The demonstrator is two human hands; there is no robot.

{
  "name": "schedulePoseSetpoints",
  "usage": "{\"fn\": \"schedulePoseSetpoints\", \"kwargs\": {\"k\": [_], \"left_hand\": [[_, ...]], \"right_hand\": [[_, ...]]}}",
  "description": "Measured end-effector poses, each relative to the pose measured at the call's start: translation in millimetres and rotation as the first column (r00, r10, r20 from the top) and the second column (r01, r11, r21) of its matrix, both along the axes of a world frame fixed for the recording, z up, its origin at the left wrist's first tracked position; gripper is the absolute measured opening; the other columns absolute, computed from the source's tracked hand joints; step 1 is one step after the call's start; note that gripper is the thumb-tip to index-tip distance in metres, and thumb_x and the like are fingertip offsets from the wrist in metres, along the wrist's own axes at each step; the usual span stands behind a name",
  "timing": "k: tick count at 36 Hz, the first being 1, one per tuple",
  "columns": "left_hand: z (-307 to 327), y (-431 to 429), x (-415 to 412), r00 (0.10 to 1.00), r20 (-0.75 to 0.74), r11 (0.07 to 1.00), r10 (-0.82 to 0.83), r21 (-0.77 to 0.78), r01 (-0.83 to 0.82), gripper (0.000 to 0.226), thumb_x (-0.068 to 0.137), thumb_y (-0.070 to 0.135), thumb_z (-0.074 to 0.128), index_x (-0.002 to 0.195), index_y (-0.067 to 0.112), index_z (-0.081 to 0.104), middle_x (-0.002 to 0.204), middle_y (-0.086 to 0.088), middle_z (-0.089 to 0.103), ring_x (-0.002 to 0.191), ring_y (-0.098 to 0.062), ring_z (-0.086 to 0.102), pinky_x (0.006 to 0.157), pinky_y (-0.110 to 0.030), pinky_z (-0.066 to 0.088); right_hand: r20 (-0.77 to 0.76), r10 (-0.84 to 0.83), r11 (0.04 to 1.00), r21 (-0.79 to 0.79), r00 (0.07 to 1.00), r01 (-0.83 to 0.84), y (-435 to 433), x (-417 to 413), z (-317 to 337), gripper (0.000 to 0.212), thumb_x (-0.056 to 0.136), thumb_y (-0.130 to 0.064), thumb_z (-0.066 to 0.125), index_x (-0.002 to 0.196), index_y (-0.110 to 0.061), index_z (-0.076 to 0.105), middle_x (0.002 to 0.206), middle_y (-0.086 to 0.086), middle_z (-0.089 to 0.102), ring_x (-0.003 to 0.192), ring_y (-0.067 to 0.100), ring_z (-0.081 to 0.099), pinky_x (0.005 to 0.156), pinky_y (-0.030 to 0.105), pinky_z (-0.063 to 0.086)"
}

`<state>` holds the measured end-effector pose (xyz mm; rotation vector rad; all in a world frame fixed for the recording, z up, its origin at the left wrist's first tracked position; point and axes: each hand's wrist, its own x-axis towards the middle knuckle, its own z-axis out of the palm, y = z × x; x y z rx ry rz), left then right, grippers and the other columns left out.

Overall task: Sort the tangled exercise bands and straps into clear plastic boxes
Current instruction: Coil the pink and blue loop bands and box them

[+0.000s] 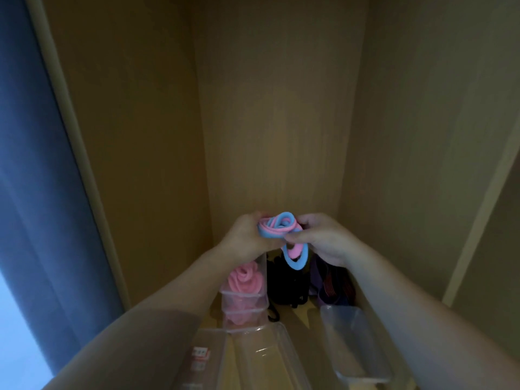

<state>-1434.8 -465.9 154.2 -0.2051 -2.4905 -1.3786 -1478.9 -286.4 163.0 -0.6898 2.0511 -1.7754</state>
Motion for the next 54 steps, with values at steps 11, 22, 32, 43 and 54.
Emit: {"fn": "schedulePoseSetpoints", "kwargs": {"k": [11, 22, 32, 43, 54], "left_hand": [[-22, 13, -4, 0.983, 0.009, 0.933, 0.181, 0.315, -0.175, 0.040, 0.073, 0.020, 0.082, 0.106, 0.018, 0.059, 0.091, 0.009, 0.066, 0.078, -0.002, 0.063, 0.059, -0.012, 0.048], [-39, 31, -11, 0.979, 0.173, 0.811, 0.109, 0.554, -0.188, 0.028, 0.087, 0.028, 0.070, 0.098, 0.003, 0.069, 0.089, -0.012, 0.071, 0.084, -0.021, 0.066, 0.075, -0.032, 0.049], [-41, 34, -3, 0.962, 0.195, 0.719, -0.192, 0.695, 0.002, 0.050, 0.083, 0.040, 0.070, 0.108, -0.002, 0.064, 0.098, -0.017, 0.068, 0.100, -0.028, 0.066, 0.098, -0.042, 0.050], [-56, 27, 5, 0.974, 0.174, 0.670, -0.148, 0.742, -0.030, 0.021, 0.093, 0.007, 0.059, 0.111, -0.003, 0.059, 0.102, -0.023, 0.066, 0.093, -0.029, 0.067, 0.086, -0.040, 0.054], [-123, 24, 38, 0.957, 0.274, 0.737, -0.092, 0.666, -0.120, 0.035, 0.091, 0.016, 0.064, 0.122, 0.003, 0.054, 0.115, -0.025, 0.063, 0.103, -0.035, 0.065, 0.090, -0.047, 0.053]], "right_hand": [[-0.273, -0.176, 0.975, -0.183, 0.946, 0.128, -11, 10, -27, 0.032, 0.089, 0.010, 0.056, 0.112, -0.009, 0.068, 0.089, 0.010, 0.068, 0.081, 0.009, 0.061, 0.081, 0.022, 0.048], [-0.798, -0.234, 0.949, -0.064, 0.555, 0.308, -14, 4, -65, 0.053, 0.088, -0.002, 0.056, 0.139, -0.014, 0.050, 0.110, 0.006, 0.063, 0.099, 0.014, 0.061, 0.088, 0.017, 0.046], [-0.823, -0.017, 0.954, 0.157, 0.568, 0.255, -4, 10, -75, 0.060, 0.091, -0.013, 0.051, 0.148, -0.009, 0.032, 0.144, 0.001, 0.043, 0.132, 0.014, 0.040, 0.109, 0.013, 0.025], [-0.414, -0.208, 0.961, -0.255, 0.886, 0.107, -1, 23, -84, 0.052, 0.088, 0.011, 0.057, 0.124, -0.026, 0.055, 0.123, 0.002, 0.047, 0.116, 0.000, 0.056, 0.102, 0.018, 0.042], [-0.351, -0.071, 0.993, -0.117, 0.934, 0.031, 15, 43, -130, 0.052, 0.077, 0.010, 0.070, 0.113, -0.026, 0.063, 0.116, 0.000, 0.047, 0.106, 0.000, 0.059, 0.096, 0.021, 0.047]]}}
